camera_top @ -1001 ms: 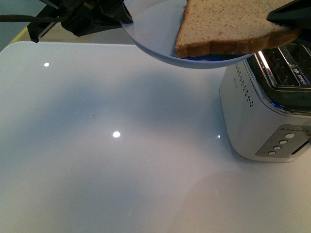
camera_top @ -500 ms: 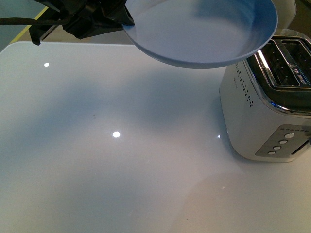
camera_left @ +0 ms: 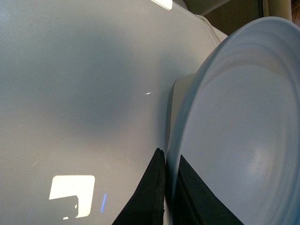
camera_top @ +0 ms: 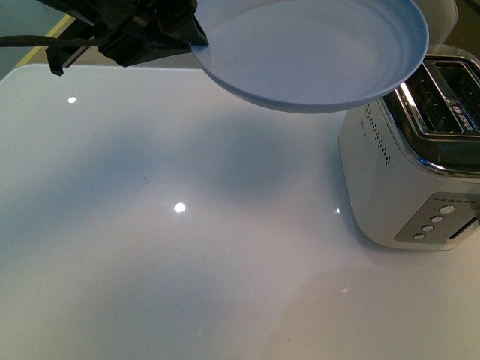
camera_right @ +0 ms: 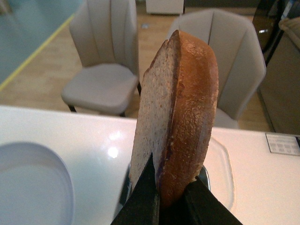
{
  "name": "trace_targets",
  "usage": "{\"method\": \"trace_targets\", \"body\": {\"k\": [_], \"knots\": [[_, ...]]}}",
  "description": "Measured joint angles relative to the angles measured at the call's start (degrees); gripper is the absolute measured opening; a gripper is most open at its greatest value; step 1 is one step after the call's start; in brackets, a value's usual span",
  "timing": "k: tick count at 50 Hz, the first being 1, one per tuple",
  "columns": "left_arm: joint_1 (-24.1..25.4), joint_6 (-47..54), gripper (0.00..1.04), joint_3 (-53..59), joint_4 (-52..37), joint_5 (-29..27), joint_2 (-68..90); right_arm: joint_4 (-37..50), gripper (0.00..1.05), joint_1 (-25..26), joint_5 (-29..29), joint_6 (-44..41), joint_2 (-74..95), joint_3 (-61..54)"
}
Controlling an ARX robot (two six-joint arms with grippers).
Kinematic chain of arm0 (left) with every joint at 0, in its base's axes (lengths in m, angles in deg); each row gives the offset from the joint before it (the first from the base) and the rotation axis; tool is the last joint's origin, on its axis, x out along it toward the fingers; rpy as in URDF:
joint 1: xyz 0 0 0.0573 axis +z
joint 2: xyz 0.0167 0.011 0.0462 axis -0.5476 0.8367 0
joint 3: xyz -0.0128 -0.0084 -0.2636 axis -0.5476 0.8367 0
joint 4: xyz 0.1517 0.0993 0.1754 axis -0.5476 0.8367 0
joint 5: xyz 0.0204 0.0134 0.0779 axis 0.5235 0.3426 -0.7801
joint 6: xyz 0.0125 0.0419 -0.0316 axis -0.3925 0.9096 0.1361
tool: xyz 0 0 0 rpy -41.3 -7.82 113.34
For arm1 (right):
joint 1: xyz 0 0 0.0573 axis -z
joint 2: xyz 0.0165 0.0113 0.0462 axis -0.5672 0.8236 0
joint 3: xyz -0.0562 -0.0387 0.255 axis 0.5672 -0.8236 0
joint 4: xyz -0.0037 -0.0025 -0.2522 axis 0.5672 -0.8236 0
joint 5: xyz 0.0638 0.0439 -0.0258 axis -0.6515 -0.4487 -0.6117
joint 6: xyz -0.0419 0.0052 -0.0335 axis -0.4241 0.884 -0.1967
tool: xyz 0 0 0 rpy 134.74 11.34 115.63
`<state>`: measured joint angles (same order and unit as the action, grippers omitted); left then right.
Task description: Left arm holds plate, right arm toasts bread
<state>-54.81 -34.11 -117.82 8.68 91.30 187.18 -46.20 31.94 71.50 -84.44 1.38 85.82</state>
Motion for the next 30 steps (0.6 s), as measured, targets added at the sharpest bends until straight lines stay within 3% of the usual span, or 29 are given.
{"method": "trace_targets", "body": {"k": [11,30], "knots": [[0.02,0.00,0.03,0.44,-0.02,0.02,0.00,-3.89,0.03,-1.27,3.10,-8.85,4.52,-2.56],[0.02,0.02,0.03,0.66,-0.24,0.07,0.00,-11.80,0.03,-2.67,3.28,-11.06,5.73,-1.79]]}}
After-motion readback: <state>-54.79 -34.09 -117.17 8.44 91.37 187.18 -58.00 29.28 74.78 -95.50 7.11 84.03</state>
